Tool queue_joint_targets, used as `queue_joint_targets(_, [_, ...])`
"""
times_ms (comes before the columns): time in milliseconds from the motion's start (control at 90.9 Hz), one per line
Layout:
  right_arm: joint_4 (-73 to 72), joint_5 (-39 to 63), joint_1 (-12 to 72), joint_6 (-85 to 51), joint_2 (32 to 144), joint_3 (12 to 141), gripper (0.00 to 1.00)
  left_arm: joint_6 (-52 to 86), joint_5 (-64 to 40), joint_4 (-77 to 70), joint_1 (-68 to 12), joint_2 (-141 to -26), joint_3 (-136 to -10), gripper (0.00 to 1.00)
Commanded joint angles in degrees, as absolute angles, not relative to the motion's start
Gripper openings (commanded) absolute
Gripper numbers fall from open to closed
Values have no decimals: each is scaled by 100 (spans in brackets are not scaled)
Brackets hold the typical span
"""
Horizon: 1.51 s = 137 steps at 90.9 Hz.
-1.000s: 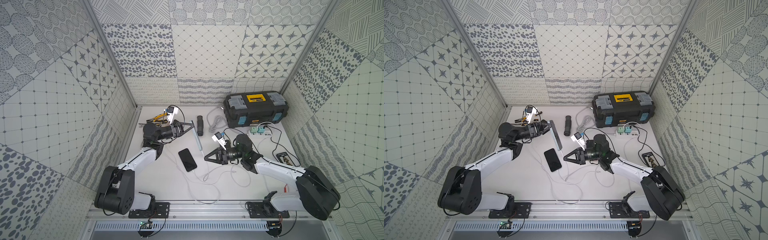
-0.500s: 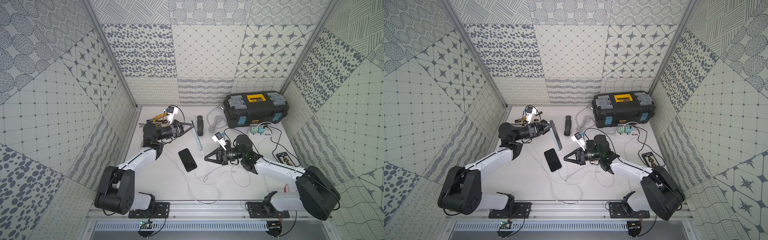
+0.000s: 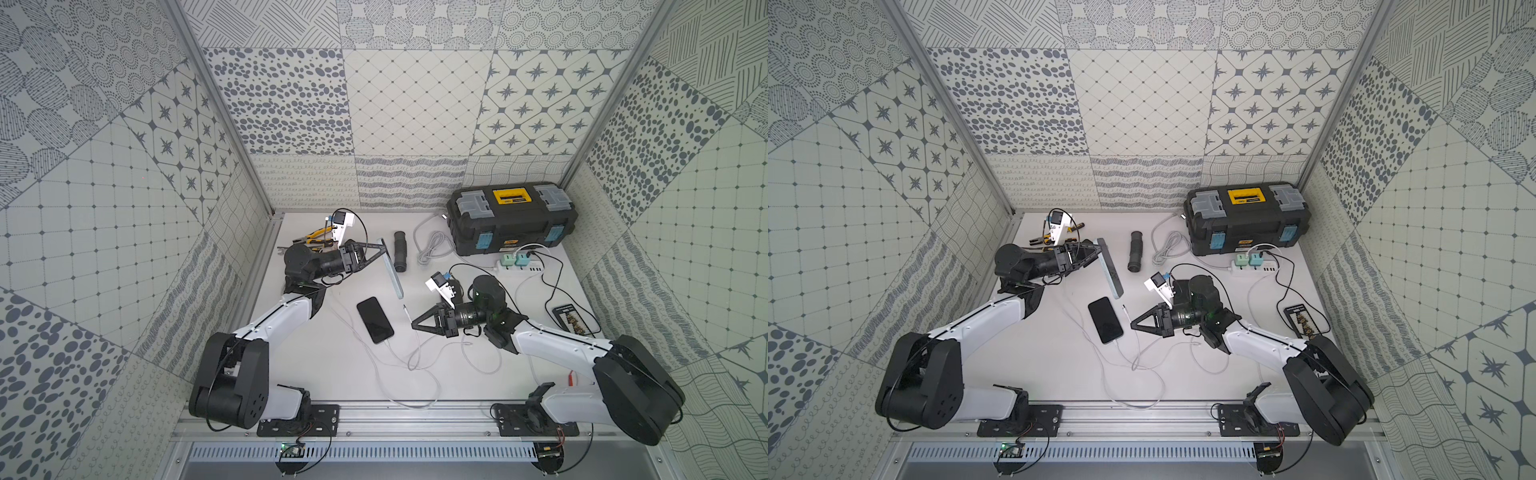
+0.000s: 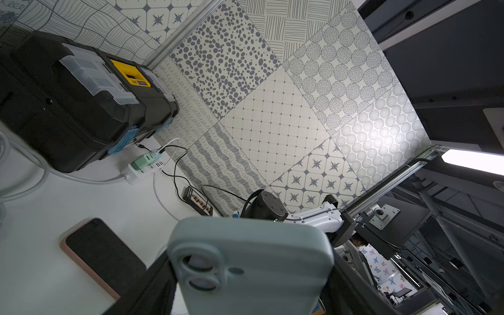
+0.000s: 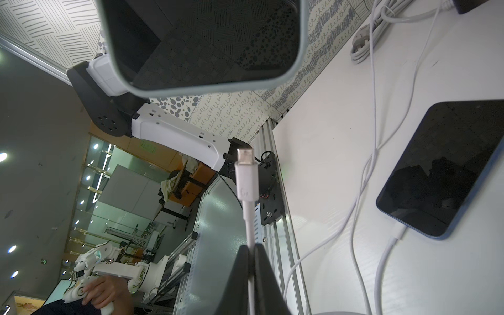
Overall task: Unplug the charging cable from the phone
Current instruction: Remove the charging cable from the phone, then place the phone at the center of the board.
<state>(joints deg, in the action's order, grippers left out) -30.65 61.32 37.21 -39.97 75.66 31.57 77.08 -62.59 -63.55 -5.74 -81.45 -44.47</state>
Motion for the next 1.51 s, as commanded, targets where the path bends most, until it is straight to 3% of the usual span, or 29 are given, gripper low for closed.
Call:
queue_joint_targets(0, [-3034,6119,3745,-3817,7410,3129,0,7774,-6056,-6864,-546,-8113,-4565,0])
queue_joint_targets(132, [-2940,6066,3736,-3762,7431,3129,0,7781,-6073,-6864,-545,-8096,-4570,0])
queue_joint_targets(275, [-2851,5993,3710,-3732,7409,3192,55,7779,-6073,-6865,-545,-8094,-4551,0])
queue_joint_targets(319, [-2835,5978,3704,-3737,7399,3213,64,7782,-6075,-6868,-551,-8095,-4539,0])
queue_joint_targets(748, [-2071,5950,3595,-3450,7348,3752,96,7851,-6113,-6966,-545,-8077,-4449,0])
queue_joint_targets(1167, [-994,5794,3654,-2940,7614,4810,97,7911,-6108,-7078,-551,-8106,-4366,0])
queue_joint_targets(1497, [-969,5778,3771,-2919,8063,5431,97,7952,-6132,-7128,-545,-8105,-4360,0])
